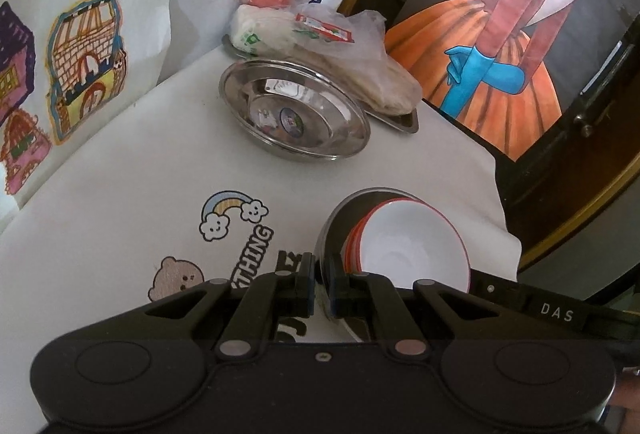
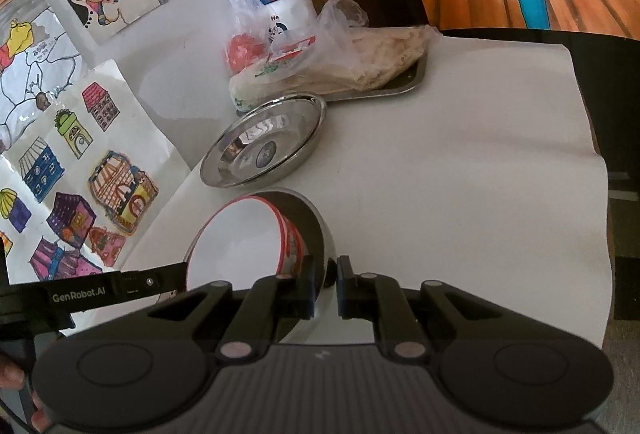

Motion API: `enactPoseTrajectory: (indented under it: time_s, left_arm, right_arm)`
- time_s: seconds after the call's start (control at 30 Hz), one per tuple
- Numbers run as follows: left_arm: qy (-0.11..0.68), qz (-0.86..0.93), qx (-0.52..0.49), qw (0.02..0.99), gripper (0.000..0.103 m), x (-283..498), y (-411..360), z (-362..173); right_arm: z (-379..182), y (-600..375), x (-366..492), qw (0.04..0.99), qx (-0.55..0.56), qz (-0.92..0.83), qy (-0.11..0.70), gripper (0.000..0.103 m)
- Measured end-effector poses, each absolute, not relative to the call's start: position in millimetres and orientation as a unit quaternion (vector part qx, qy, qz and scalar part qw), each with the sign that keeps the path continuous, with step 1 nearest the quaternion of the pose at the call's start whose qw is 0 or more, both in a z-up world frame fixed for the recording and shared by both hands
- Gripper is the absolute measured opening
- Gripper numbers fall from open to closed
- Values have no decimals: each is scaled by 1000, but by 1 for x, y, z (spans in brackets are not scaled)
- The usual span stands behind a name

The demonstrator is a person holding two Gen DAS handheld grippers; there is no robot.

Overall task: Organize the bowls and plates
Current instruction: 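Lift the bowl stack with both grippers and carry it toward the steel plates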

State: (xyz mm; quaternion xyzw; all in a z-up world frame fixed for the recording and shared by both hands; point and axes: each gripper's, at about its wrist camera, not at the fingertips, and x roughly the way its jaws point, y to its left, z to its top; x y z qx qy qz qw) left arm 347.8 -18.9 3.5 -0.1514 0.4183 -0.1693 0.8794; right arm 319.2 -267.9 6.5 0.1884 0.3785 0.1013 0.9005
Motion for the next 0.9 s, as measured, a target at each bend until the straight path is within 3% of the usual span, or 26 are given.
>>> enactPoseTrajectory:
  time_s: [0.9]
  left_arm:
    - [398, -156, -161, 889, 4, 378, -18, 17]
  right_arm:
    - [12, -267, 354, 901, 200, 110, 369, 11]
